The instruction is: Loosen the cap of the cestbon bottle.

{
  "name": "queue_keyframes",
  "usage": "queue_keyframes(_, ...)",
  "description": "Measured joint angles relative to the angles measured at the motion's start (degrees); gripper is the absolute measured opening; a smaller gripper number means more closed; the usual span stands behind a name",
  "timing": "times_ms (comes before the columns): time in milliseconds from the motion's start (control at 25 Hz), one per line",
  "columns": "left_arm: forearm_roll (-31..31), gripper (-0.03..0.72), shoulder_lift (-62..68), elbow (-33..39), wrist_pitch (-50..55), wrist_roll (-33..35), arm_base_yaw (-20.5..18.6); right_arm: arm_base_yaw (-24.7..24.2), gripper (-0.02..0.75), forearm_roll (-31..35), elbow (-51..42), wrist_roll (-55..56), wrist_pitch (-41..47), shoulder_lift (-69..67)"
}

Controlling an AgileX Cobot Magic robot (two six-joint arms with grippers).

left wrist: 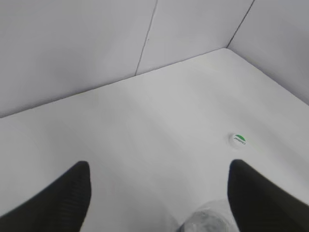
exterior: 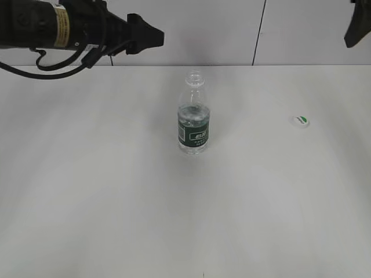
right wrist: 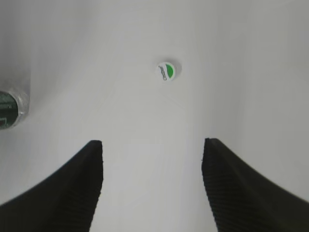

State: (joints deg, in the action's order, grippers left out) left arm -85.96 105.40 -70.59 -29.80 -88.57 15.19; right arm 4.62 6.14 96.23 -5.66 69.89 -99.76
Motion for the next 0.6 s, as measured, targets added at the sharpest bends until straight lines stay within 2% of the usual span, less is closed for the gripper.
queue_keyframes(320, -17.0, 0.533, 0.0, 0.1, -0.7, -17.3, -3.4, 0.0, 0.489, -0.1, -18.4, -0.2, 0.0, 16.6)
queue_keyframes(600, -19.4, 0.533, -0.6, 0.1, -5.4, -21.3, -5.2, 0.0, 0.489, -1.1, -32.4, -1.2, 0.1, 34.7)
